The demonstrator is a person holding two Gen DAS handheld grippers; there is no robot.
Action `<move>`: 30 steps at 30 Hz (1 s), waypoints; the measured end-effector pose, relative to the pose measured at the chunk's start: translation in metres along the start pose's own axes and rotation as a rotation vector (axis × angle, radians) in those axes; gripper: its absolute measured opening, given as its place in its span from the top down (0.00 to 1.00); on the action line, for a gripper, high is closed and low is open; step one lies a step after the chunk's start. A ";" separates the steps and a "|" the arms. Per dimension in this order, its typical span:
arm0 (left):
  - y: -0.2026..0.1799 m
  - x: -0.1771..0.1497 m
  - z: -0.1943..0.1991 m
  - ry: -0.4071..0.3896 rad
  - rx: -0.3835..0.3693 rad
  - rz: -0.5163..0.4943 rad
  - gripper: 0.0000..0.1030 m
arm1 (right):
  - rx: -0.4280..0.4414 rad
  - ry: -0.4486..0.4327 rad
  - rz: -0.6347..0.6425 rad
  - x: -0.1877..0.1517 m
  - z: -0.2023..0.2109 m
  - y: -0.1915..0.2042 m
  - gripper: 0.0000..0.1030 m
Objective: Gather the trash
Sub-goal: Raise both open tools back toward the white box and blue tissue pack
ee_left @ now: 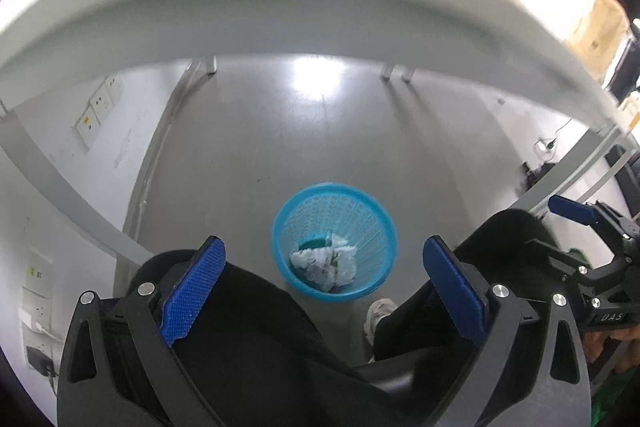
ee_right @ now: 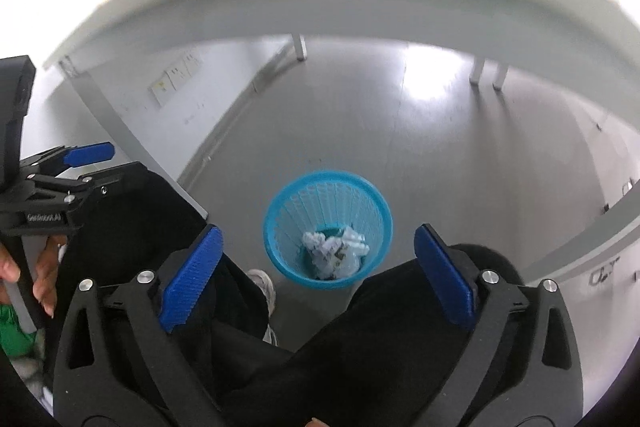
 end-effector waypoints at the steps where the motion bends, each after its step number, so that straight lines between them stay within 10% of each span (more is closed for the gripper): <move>1: -0.001 -0.001 0.007 -0.015 -0.009 -0.004 0.06 | -0.002 -0.022 0.005 -0.001 0.010 0.001 0.09; 14: -0.026 0.009 0.101 -0.245 -0.046 -0.126 0.06 | 0.057 -0.249 -0.002 0.015 0.117 -0.007 0.09; 30: -0.032 0.081 0.115 -0.275 -0.074 -0.197 0.06 | 0.041 -0.363 -0.011 0.113 0.159 -0.019 0.09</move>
Point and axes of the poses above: each gripper's, at about its wrist camera, not at the fingertips, and z roughly against the way its jaws point, y to its left, x to its top, the point moved 1 cm from there along -z, roughly the way its jaws point, and after that the axes turned 14 degrees about y, right-handed, at the moved point
